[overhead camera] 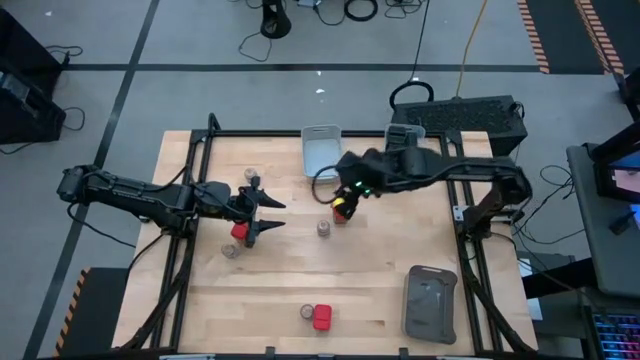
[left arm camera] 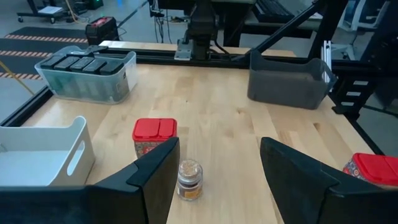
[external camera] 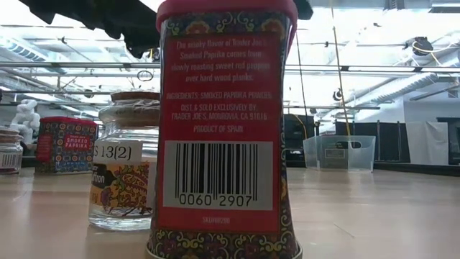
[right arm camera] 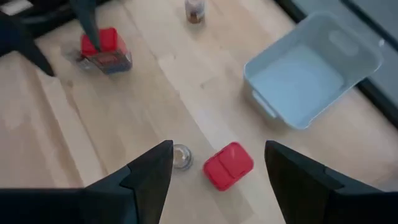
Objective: Sort spices by type
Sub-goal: Put the red seasoning can into the gray bin
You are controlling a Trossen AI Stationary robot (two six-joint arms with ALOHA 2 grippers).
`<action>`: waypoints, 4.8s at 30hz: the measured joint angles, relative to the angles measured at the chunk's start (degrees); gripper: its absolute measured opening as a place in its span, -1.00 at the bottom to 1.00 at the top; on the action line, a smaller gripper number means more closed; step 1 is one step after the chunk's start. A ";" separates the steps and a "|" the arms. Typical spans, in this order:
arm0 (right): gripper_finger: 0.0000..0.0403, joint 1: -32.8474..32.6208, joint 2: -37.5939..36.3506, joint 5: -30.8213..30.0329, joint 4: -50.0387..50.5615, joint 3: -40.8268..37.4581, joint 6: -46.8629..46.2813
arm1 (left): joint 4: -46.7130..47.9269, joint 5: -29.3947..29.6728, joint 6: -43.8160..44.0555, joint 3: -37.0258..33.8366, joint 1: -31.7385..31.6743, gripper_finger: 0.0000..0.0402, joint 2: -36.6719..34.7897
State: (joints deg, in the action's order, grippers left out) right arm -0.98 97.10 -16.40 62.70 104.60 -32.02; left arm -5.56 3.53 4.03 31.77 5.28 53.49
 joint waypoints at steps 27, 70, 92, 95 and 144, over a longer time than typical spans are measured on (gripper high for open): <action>0.18 7.26 18.29 1.70 5.68 -0.04 -10.00 | 1.47 0.00 -0.67 0.02 0.00 0.15 0.00; 0.63 9.69 18.14 6.17 3.70 -0.02 -20.07 | 2.16 0.00 -1.73 0.00 -0.01 0.15 0.00; 0.77 9.02 18.03 6.20 1.32 -5.73 -29.13 | 2.16 0.00 -1.60 0.00 0.00 0.15 0.00; 0.77 8.80 18.09 6.38 0.60 -6.42 -29.52 | 2.18 0.00 -1.62 0.00 -0.02 0.15 0.00; 0.13 6.37 18.73 9.09 -5.34 -11.76 -34.28 | 2.21 -0.02 -1.64 0.01 0.00 0.15 0.00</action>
State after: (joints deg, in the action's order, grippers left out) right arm 5.39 115.83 -7.31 57.36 92.84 -66.30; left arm -3.36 3.51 2.39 31.78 5.28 53.49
